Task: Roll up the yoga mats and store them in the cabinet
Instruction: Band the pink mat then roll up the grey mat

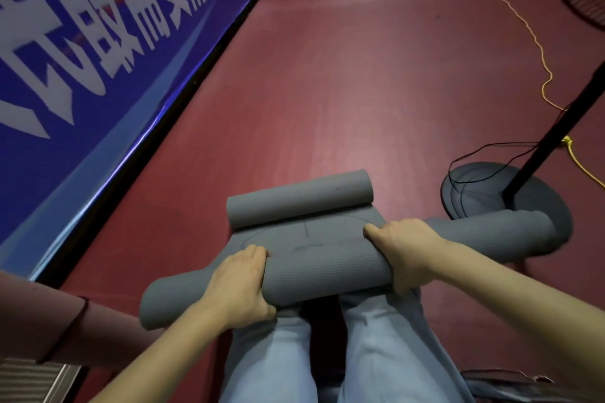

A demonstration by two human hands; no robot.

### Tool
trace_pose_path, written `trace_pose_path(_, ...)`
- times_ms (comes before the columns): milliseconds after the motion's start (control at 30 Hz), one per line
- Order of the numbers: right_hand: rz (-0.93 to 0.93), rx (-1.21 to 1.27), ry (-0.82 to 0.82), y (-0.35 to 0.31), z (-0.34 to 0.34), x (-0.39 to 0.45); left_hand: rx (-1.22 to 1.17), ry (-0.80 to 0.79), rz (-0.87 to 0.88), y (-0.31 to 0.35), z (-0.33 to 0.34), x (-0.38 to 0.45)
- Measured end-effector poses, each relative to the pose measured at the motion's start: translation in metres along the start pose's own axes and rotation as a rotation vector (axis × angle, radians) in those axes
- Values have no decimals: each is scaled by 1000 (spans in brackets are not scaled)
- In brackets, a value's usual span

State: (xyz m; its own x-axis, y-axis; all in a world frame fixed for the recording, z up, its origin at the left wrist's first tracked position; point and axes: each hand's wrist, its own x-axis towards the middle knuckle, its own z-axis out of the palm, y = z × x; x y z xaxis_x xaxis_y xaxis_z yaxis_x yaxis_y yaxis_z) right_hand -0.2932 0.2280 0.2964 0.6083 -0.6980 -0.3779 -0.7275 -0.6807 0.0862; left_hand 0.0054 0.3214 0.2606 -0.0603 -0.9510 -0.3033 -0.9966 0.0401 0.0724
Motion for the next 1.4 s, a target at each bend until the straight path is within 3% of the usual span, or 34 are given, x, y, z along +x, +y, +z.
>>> trace_pose_path(133, -2, 84, -171, 9, -22, 16, -45, 37, -57, 1, 3, 5)
trace_pose_path(233, 16, 126, -181, 13, -20, 29, -14, 9, -50, 0, -4, 14)
trace_pose_path(367, 29, 115, 21, 7, 9, 25, 72, -110, -14, -5, -20, 36)
trace_pose_path(500, 18, 67, 290, -1, 36, 20, -6, -247, 5, -12, -34, 58)
trace_pose_path(700, 182, 146, 420, -20, 50, 20, -83, -334, 23, -23, -30, 86)
trace_pose_path(833, 156, 138, 328, -5, 33, 46, -231, -347, -25, -35, -22, 98)
trace_pose_path(933, 132, 173, 218, 8, 25, 67, -362, -229, -49, -41, -13, 102)
trace_pose_path(1067, 127, 220, 86, 23, 19, 85, -357, -176, -8, -44, -13, 112)
trace_pose_path(1167, 149, 329, -128, 36, 14, 94, -278, -250, 34, -41, -17, 119)
trace_pose_path(1267, 152, 401, -273, 46, 14, 114, -39, -379, 90, -37, -12, 128)
trace_pose_path(1400, 91, 469, -406, 54, 14, 126, -41, -468, 73, -39, -16, 147)
